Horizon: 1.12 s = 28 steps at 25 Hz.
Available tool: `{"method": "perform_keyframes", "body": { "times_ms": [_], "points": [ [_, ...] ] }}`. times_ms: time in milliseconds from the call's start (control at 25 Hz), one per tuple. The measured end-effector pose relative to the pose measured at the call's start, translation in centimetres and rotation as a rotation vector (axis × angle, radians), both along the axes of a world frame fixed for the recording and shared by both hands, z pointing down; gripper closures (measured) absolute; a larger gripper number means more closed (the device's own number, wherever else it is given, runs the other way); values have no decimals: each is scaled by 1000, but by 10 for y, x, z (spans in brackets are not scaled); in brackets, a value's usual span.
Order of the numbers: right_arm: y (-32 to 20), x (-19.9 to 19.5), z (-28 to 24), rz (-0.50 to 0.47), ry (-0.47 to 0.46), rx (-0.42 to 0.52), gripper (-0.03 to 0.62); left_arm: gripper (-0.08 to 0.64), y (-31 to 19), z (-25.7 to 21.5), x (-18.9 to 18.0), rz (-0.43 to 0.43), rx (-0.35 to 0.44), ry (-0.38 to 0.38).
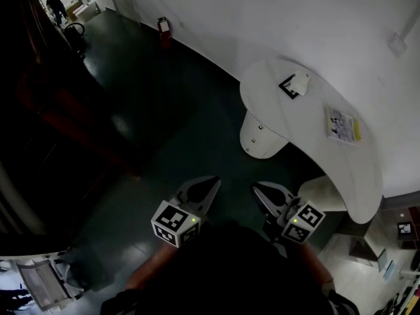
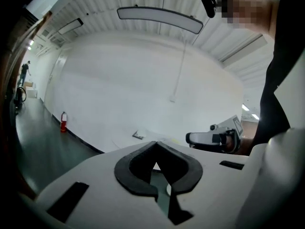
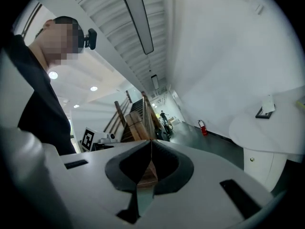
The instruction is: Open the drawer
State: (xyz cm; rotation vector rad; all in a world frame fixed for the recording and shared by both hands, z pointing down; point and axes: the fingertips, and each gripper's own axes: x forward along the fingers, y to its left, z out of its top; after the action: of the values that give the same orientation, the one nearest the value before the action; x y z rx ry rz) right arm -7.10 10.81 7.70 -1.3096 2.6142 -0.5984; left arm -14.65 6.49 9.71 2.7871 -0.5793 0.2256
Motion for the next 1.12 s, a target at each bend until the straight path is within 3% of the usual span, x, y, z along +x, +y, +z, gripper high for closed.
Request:
{"method": "perform_keyframes", "body": {
  "times_ms": [240, 440, 600, 760, 920, 1120],
  "points": [
    [-90, 1, -12, 172, 0, -1, 575, 548, -109, -14, -19, 122, 55, -42],
    [-130, 4, -17, 297, -7, -15, 575, 549, -174, -13, -12, 239, 47, -99],
    [-138, 31, -7, 396, -42, -25, 575, 548, -203, -2, 16, 271, 8, -95],
    [-137, 83, 4, 485, -64, -7, 575, 548, -233, 11, 61, 260, -12, -122],
    [-140, 135, 7, 561, -60, 8, 575, 548, -223, 5, 110, 351, 14, -106],
    [-155, 152, 12, 601, -96, 2, 575, 548, -215, 19, 150, 451, -18, -117]
  ]
}}
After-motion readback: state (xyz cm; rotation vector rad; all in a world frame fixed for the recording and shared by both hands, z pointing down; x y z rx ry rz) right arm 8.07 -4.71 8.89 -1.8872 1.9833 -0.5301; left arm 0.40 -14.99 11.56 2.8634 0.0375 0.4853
